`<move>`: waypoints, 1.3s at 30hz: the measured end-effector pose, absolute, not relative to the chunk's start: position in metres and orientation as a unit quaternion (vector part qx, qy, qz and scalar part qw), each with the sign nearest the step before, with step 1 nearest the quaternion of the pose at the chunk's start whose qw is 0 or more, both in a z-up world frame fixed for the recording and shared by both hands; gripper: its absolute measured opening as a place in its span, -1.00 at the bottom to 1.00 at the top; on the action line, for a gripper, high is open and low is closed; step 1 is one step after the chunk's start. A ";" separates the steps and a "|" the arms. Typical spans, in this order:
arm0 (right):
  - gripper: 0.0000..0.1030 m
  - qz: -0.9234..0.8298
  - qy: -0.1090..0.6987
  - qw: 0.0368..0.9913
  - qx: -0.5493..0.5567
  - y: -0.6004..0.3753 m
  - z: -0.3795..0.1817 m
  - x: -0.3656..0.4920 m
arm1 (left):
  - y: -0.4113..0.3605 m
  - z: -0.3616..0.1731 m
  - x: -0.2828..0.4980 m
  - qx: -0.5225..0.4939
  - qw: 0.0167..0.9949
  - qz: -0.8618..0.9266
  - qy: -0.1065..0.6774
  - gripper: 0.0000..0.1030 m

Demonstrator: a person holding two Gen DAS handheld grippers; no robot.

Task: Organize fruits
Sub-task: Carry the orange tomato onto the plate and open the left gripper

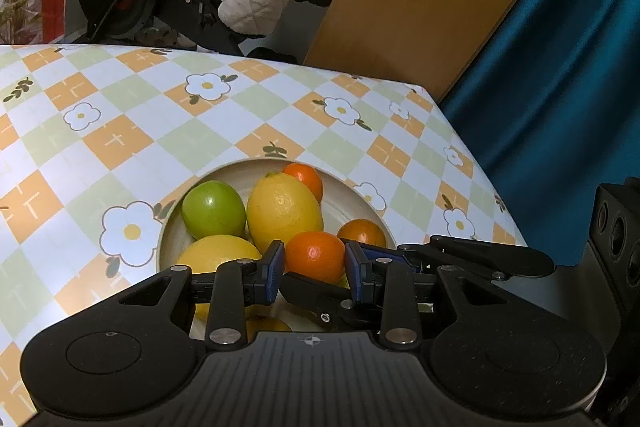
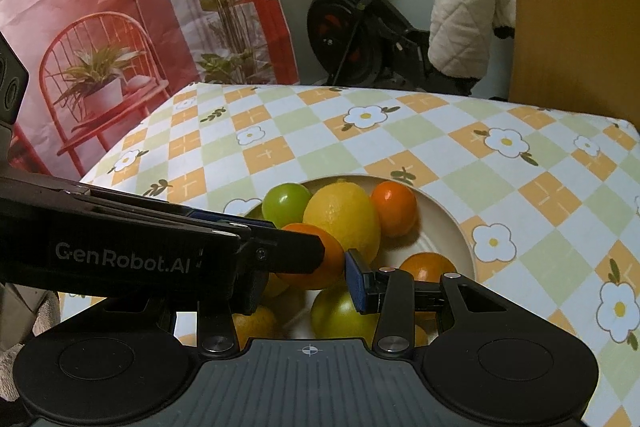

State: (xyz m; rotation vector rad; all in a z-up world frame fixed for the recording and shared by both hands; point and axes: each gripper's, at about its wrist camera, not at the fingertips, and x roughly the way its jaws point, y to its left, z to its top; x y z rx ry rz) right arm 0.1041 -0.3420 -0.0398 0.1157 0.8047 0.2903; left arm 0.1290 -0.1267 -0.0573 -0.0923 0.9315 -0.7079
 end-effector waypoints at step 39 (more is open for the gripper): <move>-0.22 0.137 0.372 0.916 0.066 -0.354 -0.043 0.092 | -0.109 -0.055 0.129 -0.058 0.855 -0.285 0.429 -0.31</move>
